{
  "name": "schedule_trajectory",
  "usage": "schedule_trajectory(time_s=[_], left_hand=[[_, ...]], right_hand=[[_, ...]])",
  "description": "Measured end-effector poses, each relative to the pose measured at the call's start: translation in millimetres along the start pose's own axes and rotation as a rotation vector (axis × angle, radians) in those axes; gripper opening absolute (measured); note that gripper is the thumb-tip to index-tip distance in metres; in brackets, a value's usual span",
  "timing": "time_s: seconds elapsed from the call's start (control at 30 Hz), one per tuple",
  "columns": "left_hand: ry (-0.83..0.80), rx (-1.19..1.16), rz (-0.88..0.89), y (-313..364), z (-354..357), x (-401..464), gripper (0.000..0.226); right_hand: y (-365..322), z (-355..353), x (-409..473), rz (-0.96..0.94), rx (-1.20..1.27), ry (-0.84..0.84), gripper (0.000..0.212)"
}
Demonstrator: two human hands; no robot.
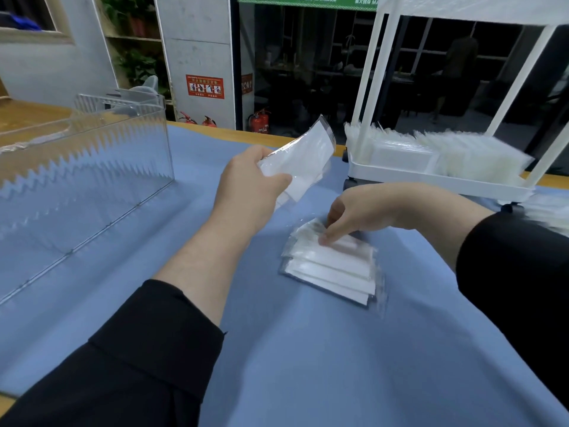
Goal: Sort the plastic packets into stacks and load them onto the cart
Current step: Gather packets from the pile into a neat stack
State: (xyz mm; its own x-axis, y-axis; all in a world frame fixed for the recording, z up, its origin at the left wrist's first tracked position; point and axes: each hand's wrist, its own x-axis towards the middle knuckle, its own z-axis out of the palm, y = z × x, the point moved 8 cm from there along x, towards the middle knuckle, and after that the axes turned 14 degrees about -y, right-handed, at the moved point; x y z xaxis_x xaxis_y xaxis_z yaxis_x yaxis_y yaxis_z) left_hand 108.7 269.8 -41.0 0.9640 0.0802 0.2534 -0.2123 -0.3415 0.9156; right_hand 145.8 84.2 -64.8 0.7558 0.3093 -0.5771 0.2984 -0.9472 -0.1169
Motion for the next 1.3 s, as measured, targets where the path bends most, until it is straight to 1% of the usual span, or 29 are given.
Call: schedule_trajectory(time_s=[0.07, 0.1, 0.23, 0.3, 0.43, 0.63, 0.77, 0.9, 0.93, 1.0, 1.07, 1.13, 1.23, 1.3], left_hand=[[-0.005, -0.004, 0.005, 0, 0, 0, 0.015], [-0.007, -0.005, 0.008, 0, 0, 0, 0.015], [-0.007, -0.005, 0.017, 2, 1, -1, 0.016], [-0.015, -0.005, 0.013, 2, 1, -1, 0.017], [-0.013, 0.0, 0.014, 3, 0, -1, 0.021], [-0.009, -0.004, -0.002, 3, 0, -3, 0.022], [-0.015, -0.01, 0.001, 5, -1, -4, 0.022], [-0.018, -0.008, 0.01, 6, -1, -4, 0.019], [-0.017, -0.014, 0.012, 5, -1, -4, 0.019], [-0.011, -0.019, 0.015, 5, -2, -4, 0.019], [-0.012, -0.021, 0.023, 6, -3, -5, 0.021], [-0.009, -0.016, 0.036, 9, -2, -5, 0.026], [-0.064, -0.003, 0.058, 12, 7, -6, 0.03], [-0.139, 0.016, 0.077, 16, 18, -8, 0.028]], right_hand=[[-4, 6, -10, -0.025, -0.005, -0.036, 0.046], [-4, 9, -14, -0.027, -0.015, -0.056, 0.052], [-8, 18, -25, -0.012, -0.042, -0.097, 0.093], [-14, 22, -30, 0.003, -0.101, -0.098, 0.099], [-22, 27, -35, 0.075, -0.237, -0.094, 0.085], [-23, 28, -35, 0.097, -0.201, -0.087, 0.076], [-28, 31, -43, 0.053, -0.125, -0.002, 0.062], [-29, 35, -53, 0.029, -0.05, 0.051, 0.061], [-29, 36, -56, 0.008, -0.018, 0.053, 0.058], [-28, 37, -64, -0.061, 0.054, 0.072, 0.042], [-21, 35, -75, -0.136, 0.129, 0.12, 0.026], [-9, 29, -87, -0.167, 0.142, 0.202, 0.017], [15, 12, -114, -0.147, 0.068, 0.362, 0.016], [33, 8, -124, -0.094, -0.04, 0.42, 0.022]])
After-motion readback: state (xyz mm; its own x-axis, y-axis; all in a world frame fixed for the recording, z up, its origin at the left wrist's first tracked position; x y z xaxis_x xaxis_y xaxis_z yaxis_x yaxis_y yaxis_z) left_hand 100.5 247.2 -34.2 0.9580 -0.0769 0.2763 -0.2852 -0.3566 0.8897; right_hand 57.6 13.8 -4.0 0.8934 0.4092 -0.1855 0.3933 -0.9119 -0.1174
